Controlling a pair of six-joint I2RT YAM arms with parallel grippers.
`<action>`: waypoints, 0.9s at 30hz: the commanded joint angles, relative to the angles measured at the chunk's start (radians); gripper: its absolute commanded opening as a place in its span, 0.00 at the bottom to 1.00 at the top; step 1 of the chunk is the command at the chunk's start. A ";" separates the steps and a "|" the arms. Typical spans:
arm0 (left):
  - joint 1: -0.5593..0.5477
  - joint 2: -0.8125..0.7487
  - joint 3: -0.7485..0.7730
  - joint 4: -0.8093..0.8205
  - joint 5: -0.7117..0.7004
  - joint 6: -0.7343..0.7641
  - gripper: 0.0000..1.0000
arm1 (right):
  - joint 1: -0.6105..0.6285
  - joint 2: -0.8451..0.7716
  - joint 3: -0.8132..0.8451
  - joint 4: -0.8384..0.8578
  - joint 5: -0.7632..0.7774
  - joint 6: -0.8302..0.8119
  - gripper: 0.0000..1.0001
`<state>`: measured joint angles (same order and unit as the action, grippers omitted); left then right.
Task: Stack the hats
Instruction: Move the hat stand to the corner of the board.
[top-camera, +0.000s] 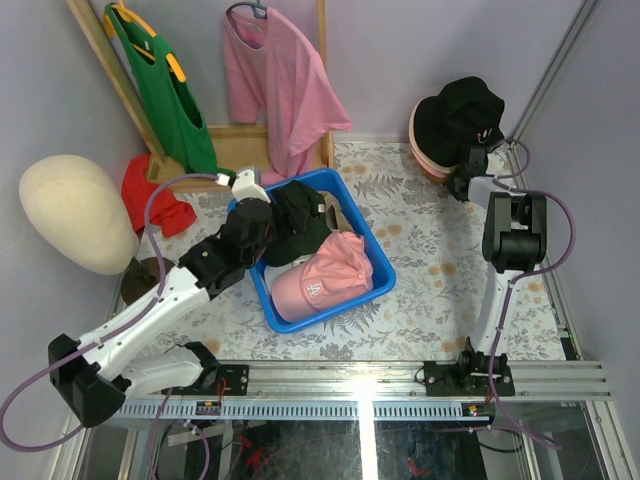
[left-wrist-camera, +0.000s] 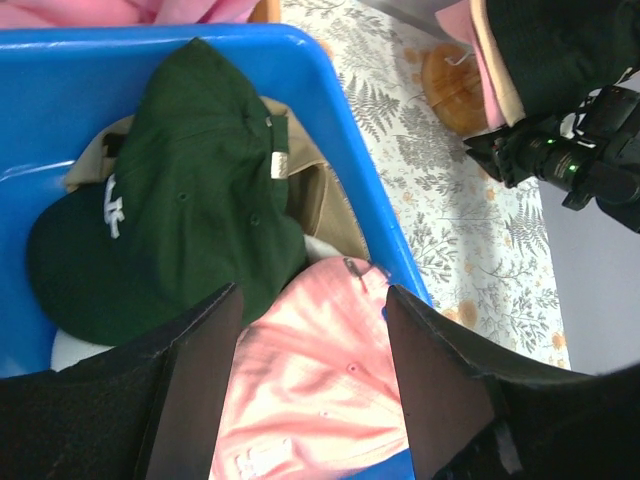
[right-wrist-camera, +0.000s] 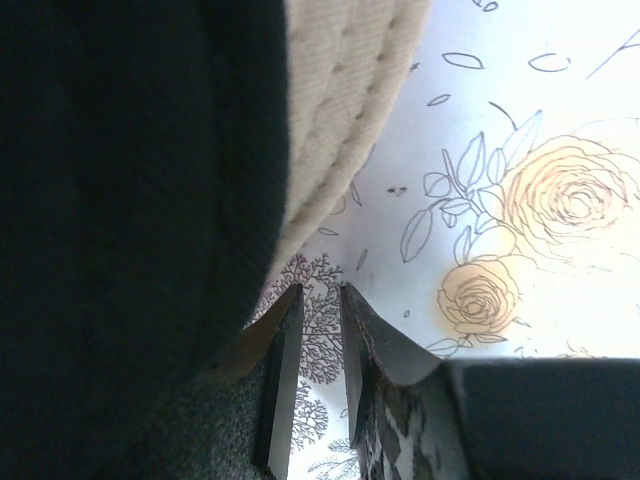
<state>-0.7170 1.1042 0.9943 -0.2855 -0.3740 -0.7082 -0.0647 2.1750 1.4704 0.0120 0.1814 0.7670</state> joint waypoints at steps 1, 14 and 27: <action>0.005 -0.060 -0.014 -0.141 -0.084 -0.071 0.59 | 0.005 0.034 0.100 -0.078 -0.026 -0.025 0.29; 0.004 -0.105 -0.009 -0.382 -0.096 -0.172 0.64 | 0.005 -0.233 -0.150 -0.068 -0.090 -0.006 0.36; 0.005 -0.057 -0.007 -0.602 -0.046 -0.308 0.67 | 0.014 -0.531 -0.418 -0.070 -0.170 -0.016 0.41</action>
<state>-0.7170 1.0428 0.9901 -0.7830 -0.4202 -0.9352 -0.0635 1.7473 1.1042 -0.0704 0.0578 0.7631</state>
